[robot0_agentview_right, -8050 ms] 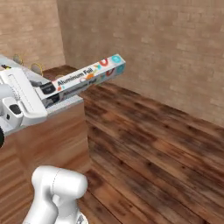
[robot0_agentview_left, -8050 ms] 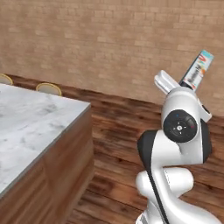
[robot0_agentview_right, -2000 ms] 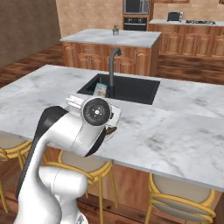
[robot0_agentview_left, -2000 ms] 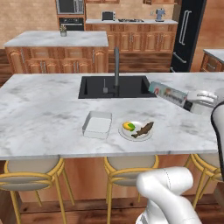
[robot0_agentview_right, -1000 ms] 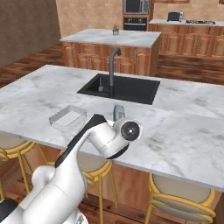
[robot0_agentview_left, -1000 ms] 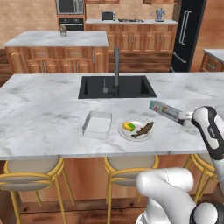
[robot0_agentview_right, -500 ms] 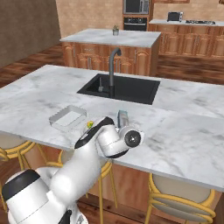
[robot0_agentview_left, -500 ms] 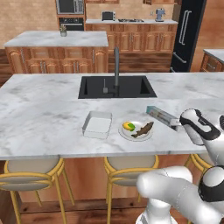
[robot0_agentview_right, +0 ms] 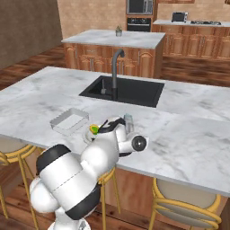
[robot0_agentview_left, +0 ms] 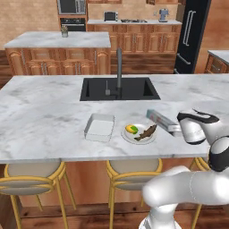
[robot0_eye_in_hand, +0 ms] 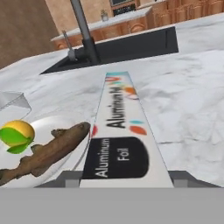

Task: Retrieve the tupperware and aluminum foil from the cabinet and place them on the dining counter near the plate with fish and lemon to prepare for storing leftovers.

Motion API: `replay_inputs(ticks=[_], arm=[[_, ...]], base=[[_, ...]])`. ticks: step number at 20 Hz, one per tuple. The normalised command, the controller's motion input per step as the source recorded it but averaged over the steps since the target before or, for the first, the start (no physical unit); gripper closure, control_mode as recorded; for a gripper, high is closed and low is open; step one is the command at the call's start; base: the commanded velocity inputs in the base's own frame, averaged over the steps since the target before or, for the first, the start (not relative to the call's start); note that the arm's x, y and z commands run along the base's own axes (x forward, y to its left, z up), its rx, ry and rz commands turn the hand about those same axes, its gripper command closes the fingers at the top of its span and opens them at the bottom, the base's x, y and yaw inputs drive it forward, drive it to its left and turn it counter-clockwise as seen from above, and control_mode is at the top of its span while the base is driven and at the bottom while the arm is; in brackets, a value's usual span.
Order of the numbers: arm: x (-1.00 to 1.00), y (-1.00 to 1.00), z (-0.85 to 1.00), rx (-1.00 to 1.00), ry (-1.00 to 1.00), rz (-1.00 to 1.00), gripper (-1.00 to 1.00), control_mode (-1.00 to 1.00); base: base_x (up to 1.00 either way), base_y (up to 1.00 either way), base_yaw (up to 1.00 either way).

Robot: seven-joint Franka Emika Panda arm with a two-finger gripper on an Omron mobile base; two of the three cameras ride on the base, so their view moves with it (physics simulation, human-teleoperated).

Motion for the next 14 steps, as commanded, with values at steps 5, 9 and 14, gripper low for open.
replay_inputs(ticks=[5,9,14], arm=[[0.4,-0.2,-0.29,0.0,0.0,0.02,1.0,-1.0],[0.03,0.03,-0.02,-0.06,0.0,0.08,-1.0,-1.0],[0.0,0.0,0.18,-0.02,0.0,0.03,-1.0,-1.0]], base=[[0.0,0.0,0.0],[0.0,0.0,0.0],[0.0,0.0,0.0]])
